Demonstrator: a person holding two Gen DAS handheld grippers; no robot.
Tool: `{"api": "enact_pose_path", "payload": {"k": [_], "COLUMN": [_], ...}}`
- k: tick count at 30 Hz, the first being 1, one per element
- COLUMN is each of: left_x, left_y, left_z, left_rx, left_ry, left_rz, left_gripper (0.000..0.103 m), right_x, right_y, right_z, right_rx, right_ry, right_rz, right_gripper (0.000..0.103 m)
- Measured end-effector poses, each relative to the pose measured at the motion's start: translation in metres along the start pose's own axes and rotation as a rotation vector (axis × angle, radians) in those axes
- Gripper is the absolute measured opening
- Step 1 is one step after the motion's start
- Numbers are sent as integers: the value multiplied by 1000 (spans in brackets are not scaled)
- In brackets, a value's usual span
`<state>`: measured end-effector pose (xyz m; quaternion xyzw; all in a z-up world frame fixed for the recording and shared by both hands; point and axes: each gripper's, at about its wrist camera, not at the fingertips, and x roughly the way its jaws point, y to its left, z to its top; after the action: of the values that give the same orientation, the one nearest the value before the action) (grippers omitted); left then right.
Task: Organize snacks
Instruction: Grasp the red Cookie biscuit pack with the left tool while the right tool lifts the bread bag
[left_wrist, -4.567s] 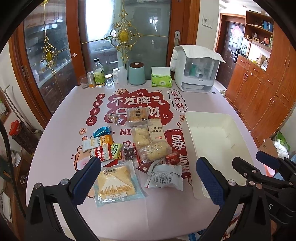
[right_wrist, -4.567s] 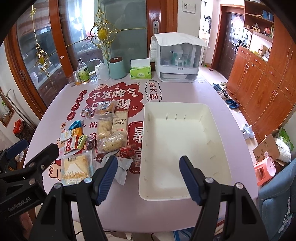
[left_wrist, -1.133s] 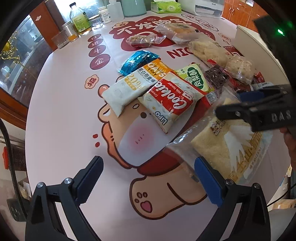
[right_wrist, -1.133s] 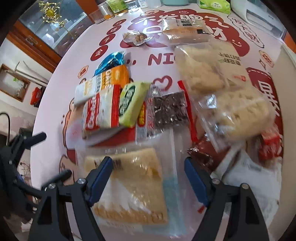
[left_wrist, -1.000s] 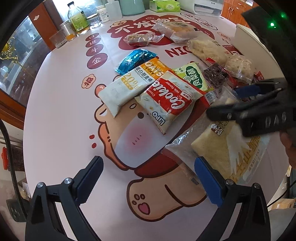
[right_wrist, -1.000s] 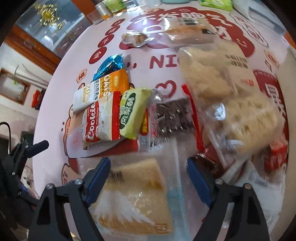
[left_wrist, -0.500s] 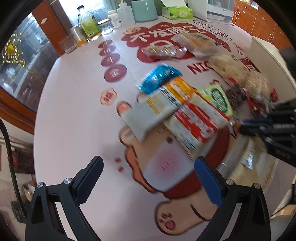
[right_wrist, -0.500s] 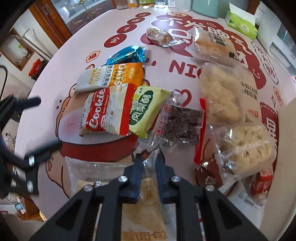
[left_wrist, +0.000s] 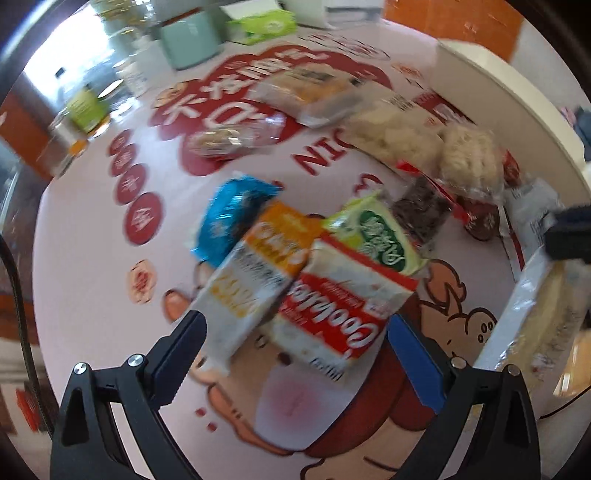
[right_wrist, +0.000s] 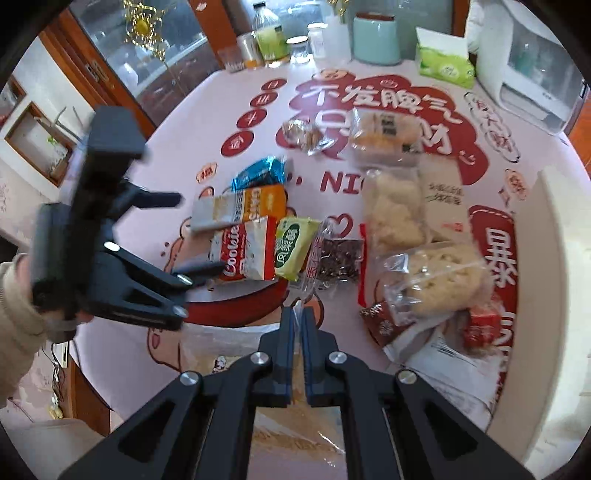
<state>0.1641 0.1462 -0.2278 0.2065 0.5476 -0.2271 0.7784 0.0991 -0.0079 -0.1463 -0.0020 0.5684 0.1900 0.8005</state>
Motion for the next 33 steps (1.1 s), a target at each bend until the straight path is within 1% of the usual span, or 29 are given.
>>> {"api": "enact_pose_path", "payload": {"k": [1,2,4,5,8,12,13,14,15,16,17,18,19,24,26,29,33], "left_x": [3,7,14,16,20,26,24,23,21,19,18,15,13,-13,-28,-53,-94], "left_y": [-2,-4,-5,-6,-12,-26,-29,-30,-32,-34,-32,-27,-24,-14,-12,-14,-37], "left_z": [2,5,9,11,14,15,15,15,16,16,17,17,18,10,7,8,22], "left_rx": [6,5,1,-3,29,97,102,101,107,111,92,45,13,-102,-138,-167,-169], "left_ry": [8,20,39,43,40,44,36,30,20,17,31,42,44,6,-19,-54,-130], "left_rz": [-16,-42,-76,-73,-31,65,65,68,89,101,63,8,-18,-89,-110,-115,-116], "left_gripper": [97,92,87,87,87,88,82,72,61,46,46,46,46,45,45,45,45], "right_x": [-7,-6,-11,-14,-23,-38,-42,-45,-47,-50,-53,-57,-59,-75,-83,-94,-116], "right_y": [0,0,-2,-4,-13,-18,-19,-19,-20,-22,-23,-24,-24,-27,-28,-33,-40], "right_z": [-1,2,0,-2,-7,-14,-15,-17,-17,-19,-20,-21,-22,-27,-30,-34,-38], "right_rx": [4,6,12,18,50,71,72,73,76,78,81,84,85,86,84,86,86], "right_ry": [-6,-8,-15,-18,-30,-57,-63,-69,-73,-79,-86,-95,-102,-145,-162,-187,-232], "right_rz": [-6,-14,-31,-37,-46,-47,-50,-53,-53,-54,-55,-54,-55,-48,-43,-30,-23], "right_gripper": [4,4,4,4,4,4,4,4,4,4,4,4,4,4,4,4,4]}}
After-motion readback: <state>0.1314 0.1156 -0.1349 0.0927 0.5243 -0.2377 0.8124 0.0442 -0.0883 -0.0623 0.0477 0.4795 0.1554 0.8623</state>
